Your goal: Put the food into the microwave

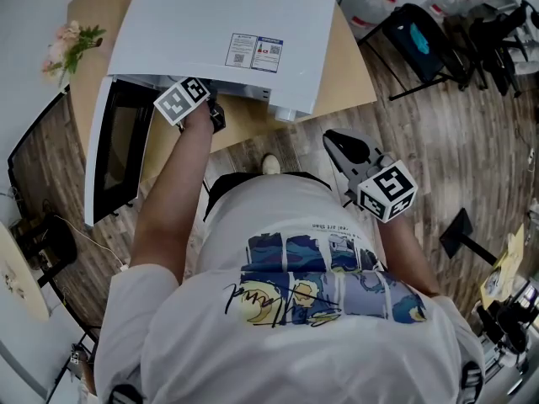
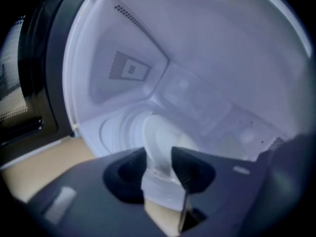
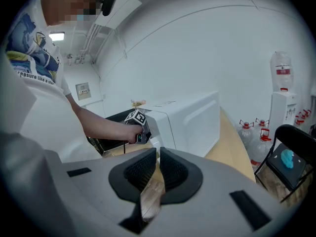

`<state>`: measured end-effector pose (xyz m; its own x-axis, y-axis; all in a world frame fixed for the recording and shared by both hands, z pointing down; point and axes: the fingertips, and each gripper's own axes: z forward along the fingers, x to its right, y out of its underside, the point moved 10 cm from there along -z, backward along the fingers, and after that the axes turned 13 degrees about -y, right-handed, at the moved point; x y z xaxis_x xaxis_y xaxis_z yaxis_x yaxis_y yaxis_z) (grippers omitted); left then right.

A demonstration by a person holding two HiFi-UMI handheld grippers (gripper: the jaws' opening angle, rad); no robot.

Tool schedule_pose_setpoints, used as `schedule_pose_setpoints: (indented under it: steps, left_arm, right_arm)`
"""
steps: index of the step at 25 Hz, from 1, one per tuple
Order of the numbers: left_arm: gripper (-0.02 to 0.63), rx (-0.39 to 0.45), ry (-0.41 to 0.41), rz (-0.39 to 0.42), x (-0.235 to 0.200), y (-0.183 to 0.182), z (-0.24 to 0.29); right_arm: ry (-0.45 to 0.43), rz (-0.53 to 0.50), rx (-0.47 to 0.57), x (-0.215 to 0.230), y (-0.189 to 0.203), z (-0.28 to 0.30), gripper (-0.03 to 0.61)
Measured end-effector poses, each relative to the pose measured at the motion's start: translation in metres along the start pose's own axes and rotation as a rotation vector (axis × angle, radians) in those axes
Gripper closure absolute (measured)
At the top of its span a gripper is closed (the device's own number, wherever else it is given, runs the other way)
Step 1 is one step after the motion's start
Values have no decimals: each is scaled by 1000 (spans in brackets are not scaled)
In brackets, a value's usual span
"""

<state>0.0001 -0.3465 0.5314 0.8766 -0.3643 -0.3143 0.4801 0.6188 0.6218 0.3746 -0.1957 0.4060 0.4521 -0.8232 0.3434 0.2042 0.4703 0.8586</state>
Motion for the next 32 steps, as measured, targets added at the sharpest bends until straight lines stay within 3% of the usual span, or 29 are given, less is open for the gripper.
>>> schedule_pose_setpoints:
  steps: [7,12,17,27,32]
  left_arm:
    - [395,68,-101,226,5,4,2]
    - [379,121,-120,311,8,1,-1]
    - [372,133,-104,321,5,-1,-2]
    - [374,139,19,329,-25,-6,-33]
    - [427,118,109,341,-50,-7,-62]
  right_arm:
    - [-4,-2,-11,-11,1,4,555]
    - [5,-2,-27,-20,1,5,555]
    - [17,-6,-38,-31,-1,10,555]
    - [31,-30,-31,-65,-8,40,555]
    - [36,-38,-11,-94,-10,60,557]
